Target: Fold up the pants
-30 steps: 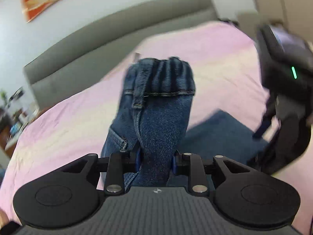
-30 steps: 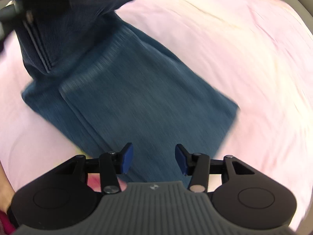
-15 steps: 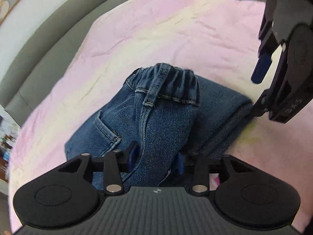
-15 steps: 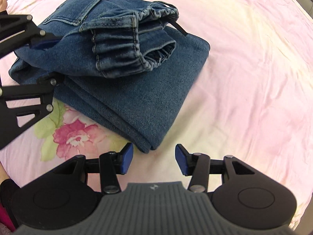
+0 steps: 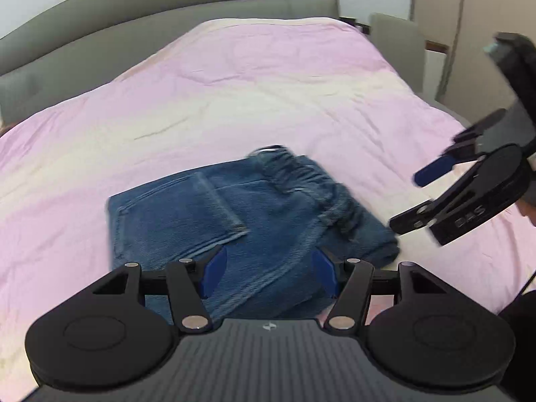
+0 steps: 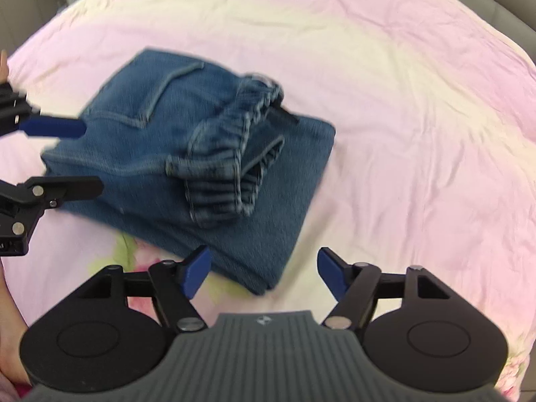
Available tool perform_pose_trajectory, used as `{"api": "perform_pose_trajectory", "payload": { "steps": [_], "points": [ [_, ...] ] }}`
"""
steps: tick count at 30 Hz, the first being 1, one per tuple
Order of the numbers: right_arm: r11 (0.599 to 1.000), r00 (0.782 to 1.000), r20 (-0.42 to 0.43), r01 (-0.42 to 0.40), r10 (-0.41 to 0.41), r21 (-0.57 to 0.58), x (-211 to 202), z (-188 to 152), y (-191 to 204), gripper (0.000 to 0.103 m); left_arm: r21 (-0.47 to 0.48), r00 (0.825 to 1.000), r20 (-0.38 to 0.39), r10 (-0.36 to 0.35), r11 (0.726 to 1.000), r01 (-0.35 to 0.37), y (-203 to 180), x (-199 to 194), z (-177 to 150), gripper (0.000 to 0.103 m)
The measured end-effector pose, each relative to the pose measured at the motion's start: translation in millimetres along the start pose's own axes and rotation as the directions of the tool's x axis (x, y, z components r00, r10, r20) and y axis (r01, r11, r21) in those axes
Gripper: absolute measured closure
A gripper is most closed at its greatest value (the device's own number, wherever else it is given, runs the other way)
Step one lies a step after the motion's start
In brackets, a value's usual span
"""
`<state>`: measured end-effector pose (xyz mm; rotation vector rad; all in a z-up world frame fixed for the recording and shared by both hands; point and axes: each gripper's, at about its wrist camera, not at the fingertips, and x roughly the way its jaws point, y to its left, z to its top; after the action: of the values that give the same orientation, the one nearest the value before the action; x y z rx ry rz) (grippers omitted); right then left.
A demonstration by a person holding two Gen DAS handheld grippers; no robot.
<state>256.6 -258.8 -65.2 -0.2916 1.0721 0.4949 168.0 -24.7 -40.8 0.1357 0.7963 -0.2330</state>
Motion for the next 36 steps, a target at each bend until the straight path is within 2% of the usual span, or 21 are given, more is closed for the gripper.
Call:
{"api": "perform_pose_trajectory", "payload": {
  "steps": [3,7,12,15,18,24,27,30,31,32,34,35,36],
  "points": [
    [0.994,0.999,0.053,-0.017,0.011,0.11,-6.4,7.9,-1.5,0.027,-0.053,0.999,-0.004,0.044,0.998,-0.044,29.7,-9.6,-8.9,0.034],
    [0.962,0.992,0.118,-0.082,0.053,0.259,-7.1,16.7,-10.4,0.027,-0.115,0.995,-0.016,0.095,0.989,-0.097,65.7,-17.2,-22.3,0.034],
    [0.879,0.976,0.173,-0.198,0.135,0.433,13.1,22.5,-23.7,0.028,-0.179,0.993,-0.034,0.113,0.977,-0.117,92.4,-15.4,-36.6,0.034],
    [0.833,0.969,0.187,-0.236,0.162,0.5,31.6,27.5,-30.1,0.028,-0.203,0.994,-0.055,0.097,0.974,-0.106,102.5,-10.4,-45.1,0.034],
    [0.794,0.963,0.178,-0.268,0.203,0.545,52.5,33.1,-36.9,0.028,-0.225,0.997,-0.063,0.053,0.972,-0.066,109.4,-9.0,-54.9,0.034],
    [0.728,0.948,0.125,-0.305,0.292,0.615,103.9,35.2,-45.8,0.028,-0.204,0.996,-0.083,-0.025,0.979,0.007,112.2,-13.3,-77.4,0.034],
    [0.706,0.941,0.087,-0.305,0.328,0.639,129.0,34.3,-46.0,0.026,-0.186,0.993,-0.109,-0.033,0.983,0.013,114.1,-11.6,-83.1,0.033],
    [0.693,0.936,0.083,-0.312,0.343,0.65,145.8,34.7,-48.0,0.024,-0.197,0.991,-0.122,-0.047,0.98,0.022,118.8,-8.7,-85.1,0.032],
    [0.696,0.935,0.082,-0.313,0.345,0.646,147.5,35.6,-47.5,0.025,-0.206,0.991,-0.124,-0.053,0.978,0.027,120.5,-8.1,-85.3,0.032],
    [0.706,0.934,0.079,-0.318,0.349,0.633,147.7,37.2,-45.7,0.032,-0.215,0.99,-0.125,-0.058,0.976,0.031,121.3,-7.6,-85.8,0.032],
    [0.746,0.938,0.072,-0.315,0.339,0.587,141.9,42.3,-39.6,0.042,-0.228,0.99,-0.126,-0.069,0.973,0.039,121.6,-7.5,-86.6,0.032],
    [0.766,0.941,0.07,-0.31,0.33,0.563,137.1,45.5,-35.9,0.051,-0.231,0.989,-0.124,-0.076,0.972,0.045,121.4,-8.2,-87.3,0.032],
    [0.778,0.941,0.074,-0.317,0.332,0.543,131.2,49.4,-32.3,0.066,-0.23,0.99,-0.12,-0.08,0.972,0.051,120.2,-9.7,-88.1,0.032]
  ]
}}
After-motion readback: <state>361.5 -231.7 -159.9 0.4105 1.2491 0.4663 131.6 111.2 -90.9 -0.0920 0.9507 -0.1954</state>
